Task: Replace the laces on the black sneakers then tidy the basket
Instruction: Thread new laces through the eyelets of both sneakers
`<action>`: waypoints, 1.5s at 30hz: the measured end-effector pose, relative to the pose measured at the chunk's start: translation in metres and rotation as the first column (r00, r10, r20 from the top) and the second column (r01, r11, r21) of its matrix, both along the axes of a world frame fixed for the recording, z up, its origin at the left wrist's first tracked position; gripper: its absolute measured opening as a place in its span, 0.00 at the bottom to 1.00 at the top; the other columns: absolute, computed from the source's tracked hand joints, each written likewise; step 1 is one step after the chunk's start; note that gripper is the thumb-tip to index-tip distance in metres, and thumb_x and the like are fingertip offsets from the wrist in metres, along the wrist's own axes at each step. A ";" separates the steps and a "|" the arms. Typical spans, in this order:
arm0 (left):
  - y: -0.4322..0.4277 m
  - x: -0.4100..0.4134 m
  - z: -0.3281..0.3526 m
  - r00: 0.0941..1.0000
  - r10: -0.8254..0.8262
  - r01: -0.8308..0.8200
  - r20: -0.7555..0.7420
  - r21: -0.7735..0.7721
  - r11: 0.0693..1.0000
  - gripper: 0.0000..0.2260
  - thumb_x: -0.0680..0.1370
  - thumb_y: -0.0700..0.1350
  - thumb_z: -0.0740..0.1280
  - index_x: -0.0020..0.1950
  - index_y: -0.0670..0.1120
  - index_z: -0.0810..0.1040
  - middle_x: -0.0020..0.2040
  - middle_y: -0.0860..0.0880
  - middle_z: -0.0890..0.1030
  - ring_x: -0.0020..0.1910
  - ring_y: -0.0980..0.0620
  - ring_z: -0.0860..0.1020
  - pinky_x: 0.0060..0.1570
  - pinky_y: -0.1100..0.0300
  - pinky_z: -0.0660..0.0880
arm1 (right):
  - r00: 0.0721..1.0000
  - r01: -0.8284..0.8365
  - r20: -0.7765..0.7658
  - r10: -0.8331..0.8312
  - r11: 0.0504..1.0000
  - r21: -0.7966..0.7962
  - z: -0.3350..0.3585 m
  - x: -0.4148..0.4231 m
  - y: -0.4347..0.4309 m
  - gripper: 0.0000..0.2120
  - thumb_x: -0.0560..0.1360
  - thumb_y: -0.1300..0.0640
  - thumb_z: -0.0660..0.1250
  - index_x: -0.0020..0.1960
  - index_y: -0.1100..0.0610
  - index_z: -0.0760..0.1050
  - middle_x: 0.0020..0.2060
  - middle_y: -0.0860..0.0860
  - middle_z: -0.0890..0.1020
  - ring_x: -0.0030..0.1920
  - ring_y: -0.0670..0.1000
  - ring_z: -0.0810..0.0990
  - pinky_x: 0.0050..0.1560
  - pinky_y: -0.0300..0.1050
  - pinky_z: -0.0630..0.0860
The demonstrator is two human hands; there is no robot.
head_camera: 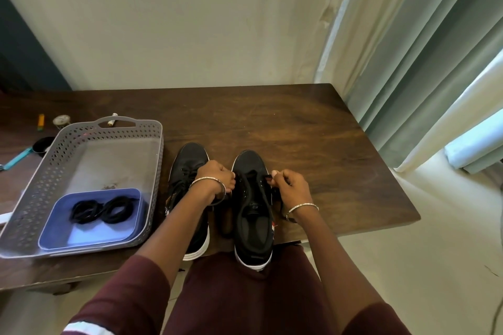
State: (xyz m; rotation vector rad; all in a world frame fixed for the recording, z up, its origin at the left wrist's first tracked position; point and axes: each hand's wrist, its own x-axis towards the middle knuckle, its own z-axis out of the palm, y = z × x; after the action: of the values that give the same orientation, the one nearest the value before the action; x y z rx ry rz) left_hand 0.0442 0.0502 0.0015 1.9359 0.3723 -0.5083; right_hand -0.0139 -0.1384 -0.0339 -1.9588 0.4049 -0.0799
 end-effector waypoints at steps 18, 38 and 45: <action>0.022 0.005 0.072 0.953 -0.302 0.301 -0.033 0.226 0.926 0.12 0.79 0.49 0.69 0.41 0.44 0.85 0.30 0.49 0.77 0.28 0.53 0.69 0.29 0.63 0.67 | 0.983 -0.163 -0.110 0.149 0.977 -0.138 0.050 0.014 0.001 0.20 0.81 0.49 0.65 0.33 0.57 0.75 0.30 0.51 0.81 0.34 0.50 0.81 0.45 0.53 0.81; 0.013 -0.037 0.236 0.902 -0.377 0.359 0.209 0.120 0.926 0.14 0.83 0.47 0.61 0.41 0.43 0.78 0.31 0.49 0.76 0.26 0.55 0.69 0.28 0.61 0.66 | 0.974 -0.202 0.065 0.218 0.960 -0.193 0.244 -0.004 0.009 0.20 0.81 0.49 0.64 0.33 0.56 0.78 0.24 0.46 0.73 0.31 0.48 0.71 0.43 0.46 0.71; 0.011 -0.060 0.287 0.881 -0.330 0.315 0.339 0.099 0.944 0.14 0.83 0.47 0.61 0.43 0.42 0.79 0.34 0.48 0.78 0.28 0.54 0.70 0.29 0.61 0.69 | 0.961 -0.169 0.192 0.200 0.971 -0.169 0.297 -0.023 0.022 0.19 0.82 0.50 0.62 0.36 0.57 0.78 0.29 0.49 0.79 0.29 0.47 0.76 0.39 0.39 0.74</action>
State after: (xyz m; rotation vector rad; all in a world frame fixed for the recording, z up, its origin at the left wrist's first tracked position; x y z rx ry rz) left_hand -0.0161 0.0611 0.2888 2.0912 -0.1779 -0.3553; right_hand -0.0365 -0.1162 0.2627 -2.1040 0.0783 -0.1986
